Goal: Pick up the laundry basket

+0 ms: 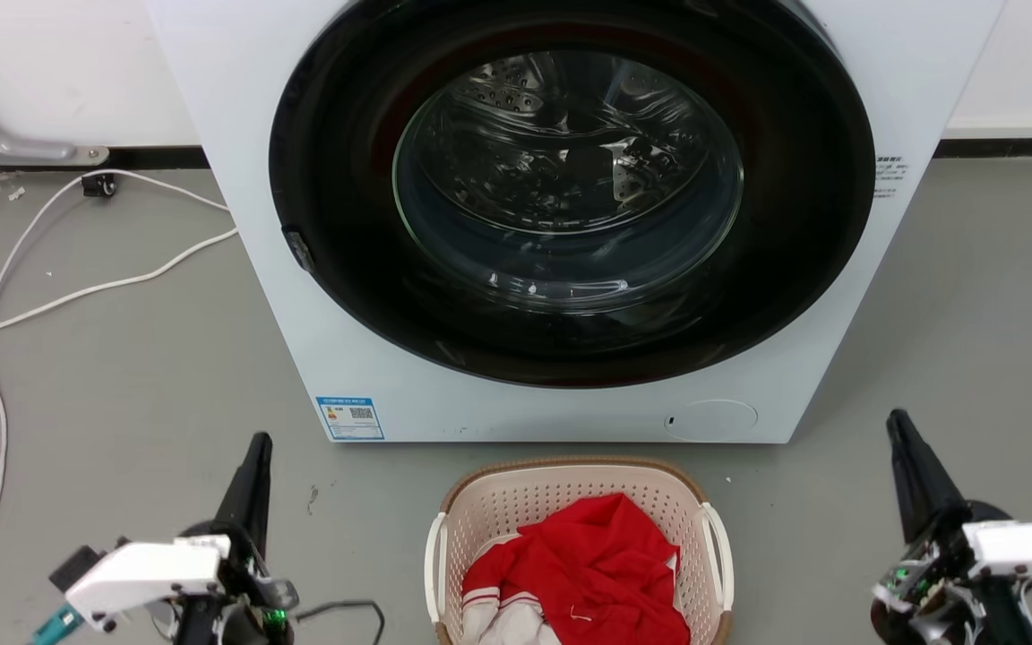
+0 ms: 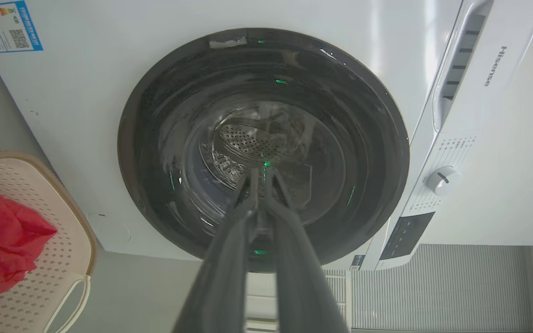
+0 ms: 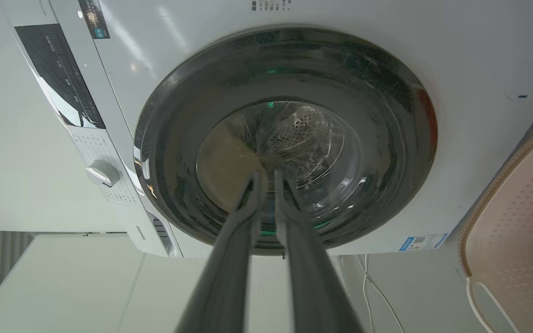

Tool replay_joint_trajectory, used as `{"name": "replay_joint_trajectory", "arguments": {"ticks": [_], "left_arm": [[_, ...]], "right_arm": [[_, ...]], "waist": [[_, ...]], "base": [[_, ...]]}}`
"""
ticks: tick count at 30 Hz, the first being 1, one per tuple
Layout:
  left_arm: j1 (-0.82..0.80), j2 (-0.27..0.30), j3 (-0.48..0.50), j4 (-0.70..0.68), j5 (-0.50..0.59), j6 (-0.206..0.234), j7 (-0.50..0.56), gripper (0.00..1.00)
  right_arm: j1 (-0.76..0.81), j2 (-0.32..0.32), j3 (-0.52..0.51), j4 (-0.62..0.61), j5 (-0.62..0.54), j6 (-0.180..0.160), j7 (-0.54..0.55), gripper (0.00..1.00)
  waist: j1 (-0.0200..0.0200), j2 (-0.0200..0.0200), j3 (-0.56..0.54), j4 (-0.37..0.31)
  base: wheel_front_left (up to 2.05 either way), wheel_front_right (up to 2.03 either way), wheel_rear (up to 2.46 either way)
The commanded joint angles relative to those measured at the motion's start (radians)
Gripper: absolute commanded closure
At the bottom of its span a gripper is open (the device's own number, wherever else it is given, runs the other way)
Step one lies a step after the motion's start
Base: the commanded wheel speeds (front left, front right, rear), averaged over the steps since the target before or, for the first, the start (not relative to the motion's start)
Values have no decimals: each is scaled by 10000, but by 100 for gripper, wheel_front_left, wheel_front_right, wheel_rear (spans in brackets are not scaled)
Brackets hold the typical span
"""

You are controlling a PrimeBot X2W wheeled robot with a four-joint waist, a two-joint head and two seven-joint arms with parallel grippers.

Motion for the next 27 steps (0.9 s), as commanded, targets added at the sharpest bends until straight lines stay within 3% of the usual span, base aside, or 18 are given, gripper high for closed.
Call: {"name": "replay_joint_trajectory", "arguments": {"ticks": [1,12,27], "left_arm": [[18,-6,-13,52,2,2,-4,0],[67,-28,-567,-213,441,-1,-511,0],[91,-33,-1037,-688,3704,0,-1161,0]], "right_arm": [[28,0,8,44,-2,0,-5,0],[325,-31,330,-258,-428,2,-498,0],[624,4,291,-671,-3492,6,-1151,0]], "waist": [[0,0,0,0],[0,0,3,9],[0,0,-7,45]], "base": [[0,0,0],[0,0,0],[0,0,0]]}}
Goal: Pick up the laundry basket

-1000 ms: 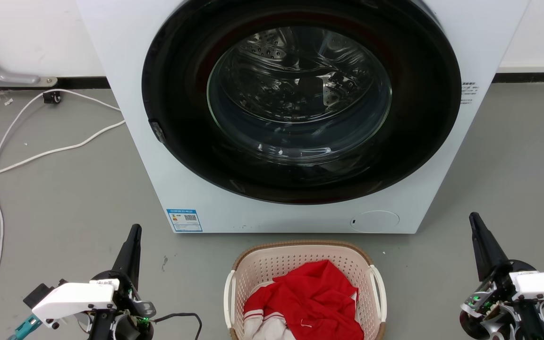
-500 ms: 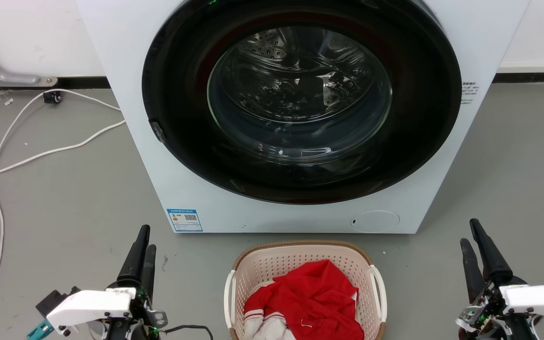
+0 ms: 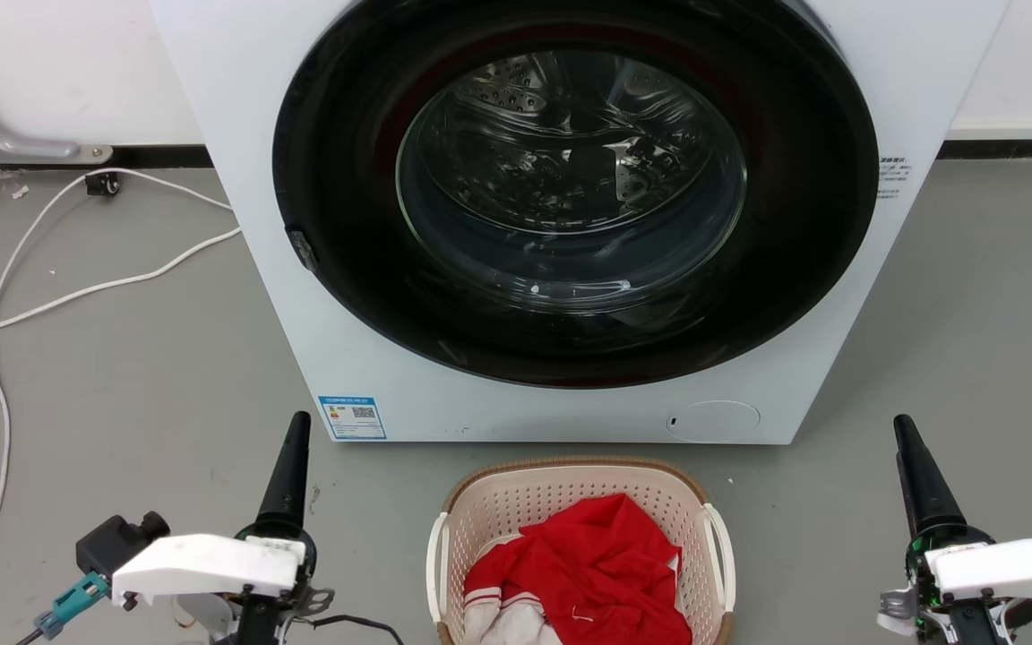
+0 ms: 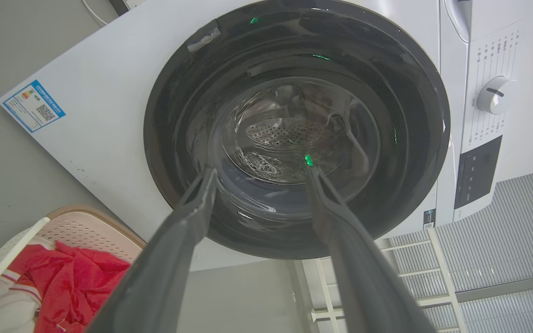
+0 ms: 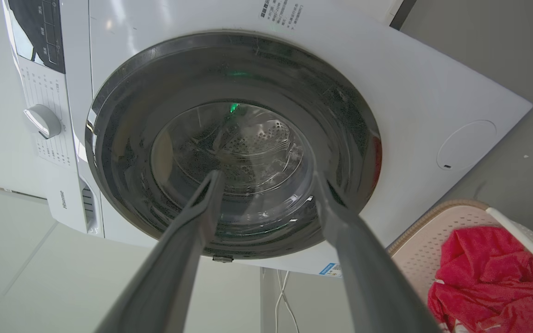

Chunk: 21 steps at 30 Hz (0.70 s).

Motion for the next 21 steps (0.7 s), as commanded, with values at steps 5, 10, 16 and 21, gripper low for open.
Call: {"name": "replay_joint_trajectory", "arguments": {"ticks": [5,10,16,21], "left_arm": [[-175,26,-234,-195,1559,69,-281,0],[-135,25,-389,-195,2615,152,-464,0],[-63,35,-586,-177,3788,256,-672,0],[-33,39,-700,-144,4626,374,-844,0]], "right_arm": [[78,9,-110,-574,-1960,7,-146,0],[213,14,-104,-897,-3233,8,-176,0],[374,17,-42,-1180,-4281,9,-168,0],[481,19,55,-1381,-5157,10,-111,0]], "waist": [[0,0,-9,8],[0,0,-23,14],[0,0,-50,20],[0,0,-60,20]], "base": [[0,0,0],[0,0,0],[0,0,0],[0,0,0]]}}
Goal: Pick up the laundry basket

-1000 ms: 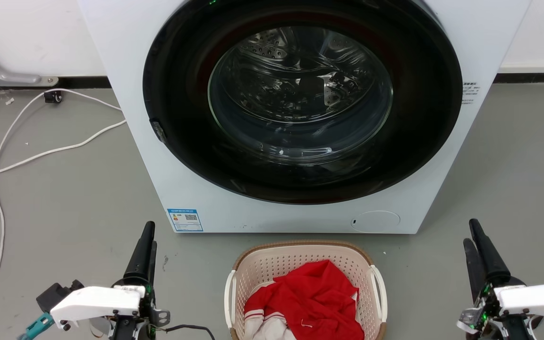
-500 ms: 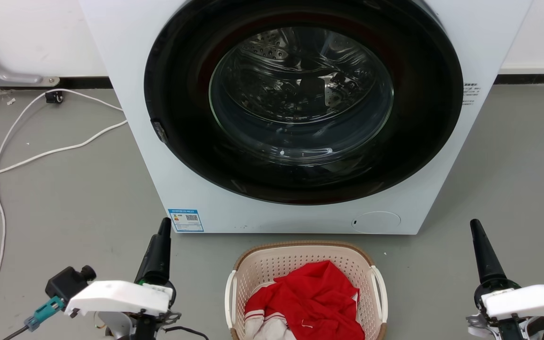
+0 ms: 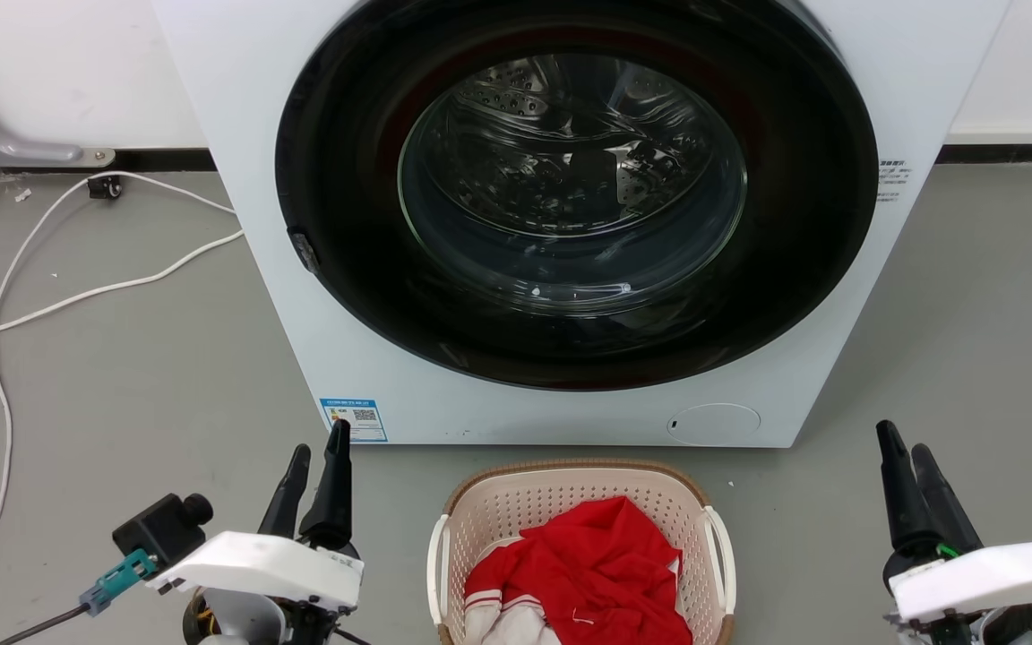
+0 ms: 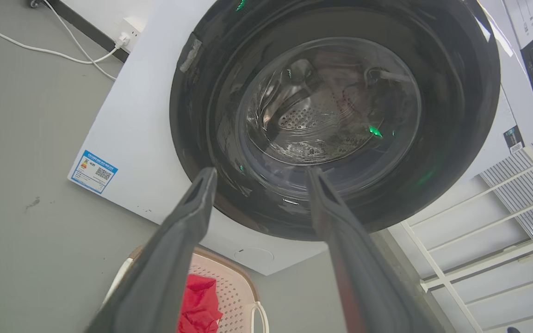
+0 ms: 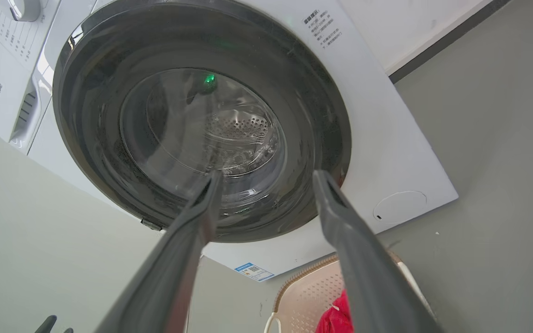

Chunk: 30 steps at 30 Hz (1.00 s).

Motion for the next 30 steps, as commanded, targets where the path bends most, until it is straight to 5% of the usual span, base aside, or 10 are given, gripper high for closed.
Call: {"name": "replay_joint_trajectory", "arguments": {"ticks": [1,30], "left_arm": [[-75,33,-78,-101,498,72,-137,0],[-40,105,-637,178,3966,622,-918,0]], "right_arm": [[14,-4,60,-258,-551,11,26,0],[449,8,215,-1089,-4204,16,34,0]], "waist": [[1,0,-3,2],[1,0,-38,43]], "base": [[0,0,0],[0,0,0]]}}
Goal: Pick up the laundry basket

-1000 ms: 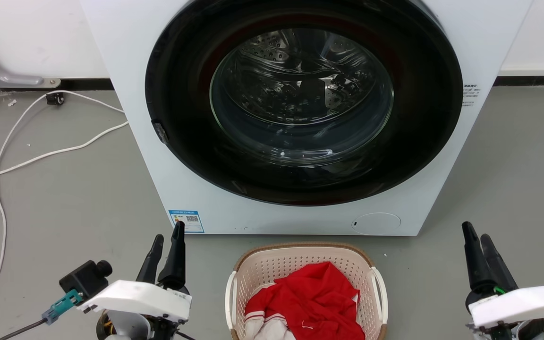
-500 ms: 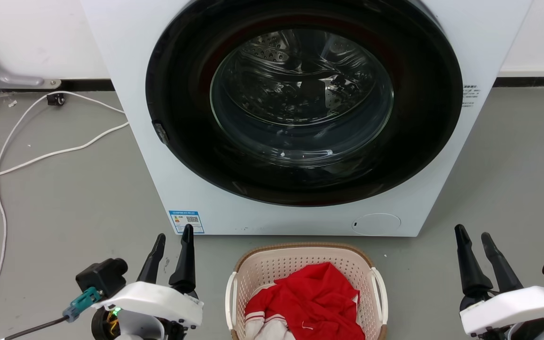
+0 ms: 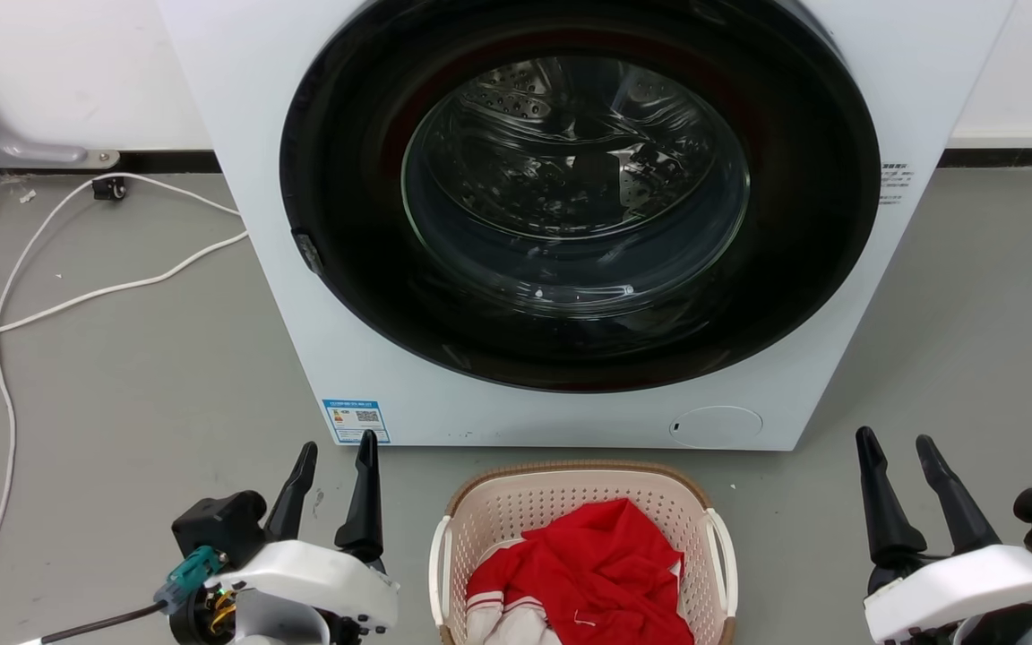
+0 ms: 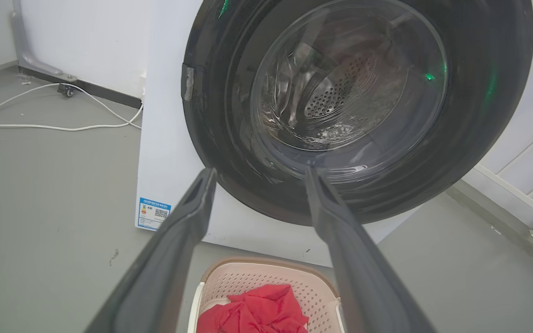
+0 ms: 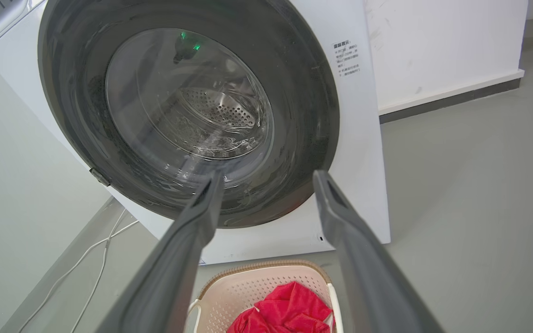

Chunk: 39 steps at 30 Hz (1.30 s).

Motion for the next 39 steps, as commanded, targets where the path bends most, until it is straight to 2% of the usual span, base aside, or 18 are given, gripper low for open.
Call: {"name": "replay_joint_trajectory", "arguments": {"ticks": [1,17,39], "left_arm": [[-45,52,-37,-51,289,25,-95,0],[48,54,-220,101,1703,246,-463,0],[186,0,-439,270,3176,451,-895,0]], "right_arm": [[73,4,-33,-178,-287,15,-11,0],[242,11,33,-406,-1810,17,-24,0],[383,21,43,-516,-3320,11,-266,0]], "waist": [[0,0,-3,9],[0,0,-26,24],[0,0,-13,53]], "base": [[0,0,0],[0,0,0],[0,0,0]]}}
